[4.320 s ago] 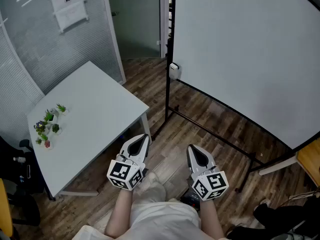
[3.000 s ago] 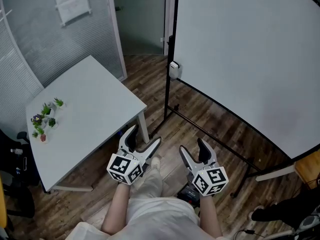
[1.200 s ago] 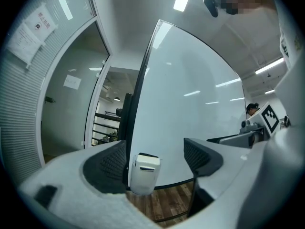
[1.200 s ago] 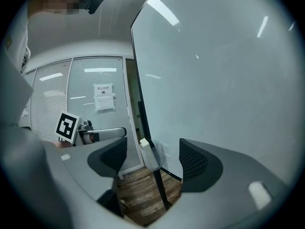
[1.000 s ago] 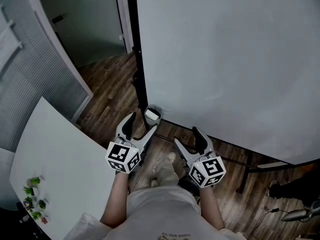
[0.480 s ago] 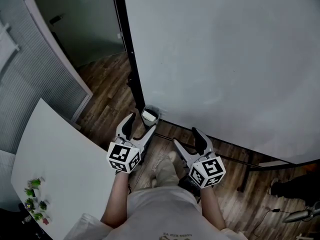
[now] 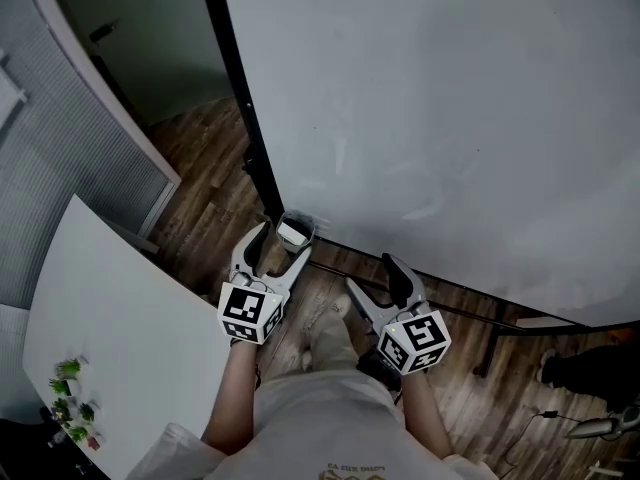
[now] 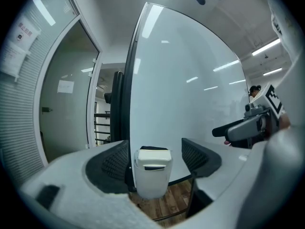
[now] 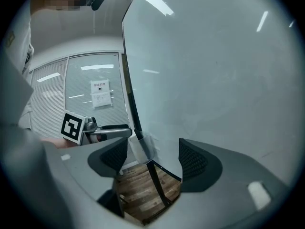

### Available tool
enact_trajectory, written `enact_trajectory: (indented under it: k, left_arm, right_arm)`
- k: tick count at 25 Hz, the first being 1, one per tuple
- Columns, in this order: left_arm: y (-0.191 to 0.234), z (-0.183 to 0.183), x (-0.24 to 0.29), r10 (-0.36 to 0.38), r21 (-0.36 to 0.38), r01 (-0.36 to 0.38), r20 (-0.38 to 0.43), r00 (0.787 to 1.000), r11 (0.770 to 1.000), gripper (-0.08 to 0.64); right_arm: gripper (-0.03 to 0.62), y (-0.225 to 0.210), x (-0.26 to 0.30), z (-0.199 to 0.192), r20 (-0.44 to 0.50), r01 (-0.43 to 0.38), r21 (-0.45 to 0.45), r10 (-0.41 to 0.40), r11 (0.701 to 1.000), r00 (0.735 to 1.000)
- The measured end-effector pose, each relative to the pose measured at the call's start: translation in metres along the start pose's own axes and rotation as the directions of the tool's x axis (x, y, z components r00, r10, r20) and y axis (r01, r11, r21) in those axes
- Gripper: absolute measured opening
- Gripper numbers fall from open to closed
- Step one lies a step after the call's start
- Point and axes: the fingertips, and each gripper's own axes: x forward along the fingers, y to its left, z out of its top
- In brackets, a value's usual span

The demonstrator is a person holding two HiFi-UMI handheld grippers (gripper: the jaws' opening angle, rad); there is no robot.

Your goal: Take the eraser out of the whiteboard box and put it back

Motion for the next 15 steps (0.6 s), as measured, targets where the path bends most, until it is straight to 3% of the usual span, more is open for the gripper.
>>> enact_trajectory:
  k: [15]
  left_arm:
    - [-0.003, -0.009, 0.025, -0.035, 0.047, 0.036, -0.029, 0.999, 0.998, 0.328]
  right_arm:
    - [0.336, -0.007, 0.015, -0.009, -0.025, -0.019, 0.035, 0.019, 0.999, 1.0]
